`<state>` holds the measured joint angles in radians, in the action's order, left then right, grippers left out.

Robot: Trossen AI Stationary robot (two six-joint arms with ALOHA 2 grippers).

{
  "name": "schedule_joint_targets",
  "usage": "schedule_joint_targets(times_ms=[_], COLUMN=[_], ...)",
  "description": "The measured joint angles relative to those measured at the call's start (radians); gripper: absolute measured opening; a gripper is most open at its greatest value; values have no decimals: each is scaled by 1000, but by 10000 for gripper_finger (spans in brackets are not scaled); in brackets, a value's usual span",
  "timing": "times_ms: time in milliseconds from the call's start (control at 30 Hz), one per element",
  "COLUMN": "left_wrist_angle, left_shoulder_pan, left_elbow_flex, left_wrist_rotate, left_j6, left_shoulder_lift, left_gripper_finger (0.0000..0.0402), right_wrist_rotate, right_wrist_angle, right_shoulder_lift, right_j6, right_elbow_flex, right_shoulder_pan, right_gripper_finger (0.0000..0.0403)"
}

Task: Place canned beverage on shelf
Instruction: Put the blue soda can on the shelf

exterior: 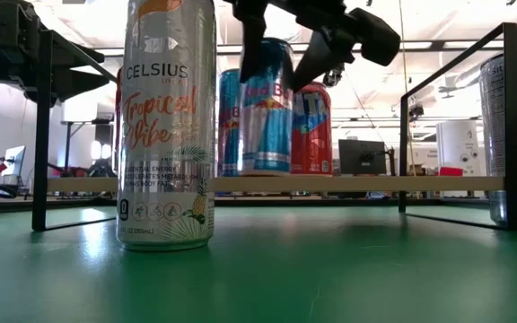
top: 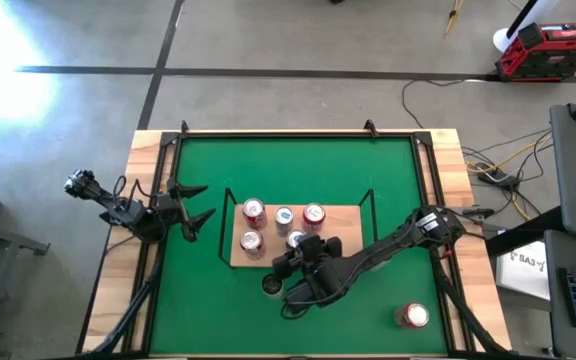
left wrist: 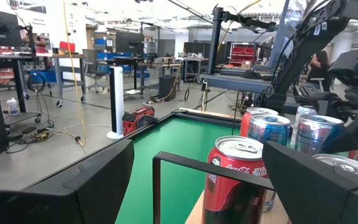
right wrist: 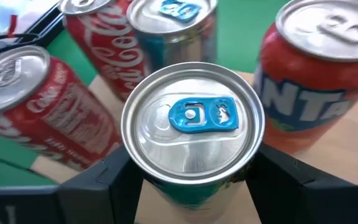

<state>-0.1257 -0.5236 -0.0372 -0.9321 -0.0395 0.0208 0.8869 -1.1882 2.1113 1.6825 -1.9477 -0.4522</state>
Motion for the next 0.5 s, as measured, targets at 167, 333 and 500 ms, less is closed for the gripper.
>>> schedule_joint_targets(times_ms=[167,333,500], left_wrist_angle=[0,0,0], left_shoulder_pan=[0,0,0], left_elbow_flex=[0,0,0], left_wrist_rotate=[0,0,0], left_j6=[0,0,0], left_shoulder_lift=[0,0,0], left_gripper_finger=[340,340,340], right_wrist_rotate=[-8,-11,-17], right_wrist_angle=[53,76,86], right_shoulder_lift=[0,0,0], right_j6=[-71,-128,-182], right_elbow_flex=[-4,-4,-4], right_shoulder_pan=[2,8,20], right_gripper_finger=[235,242,240])
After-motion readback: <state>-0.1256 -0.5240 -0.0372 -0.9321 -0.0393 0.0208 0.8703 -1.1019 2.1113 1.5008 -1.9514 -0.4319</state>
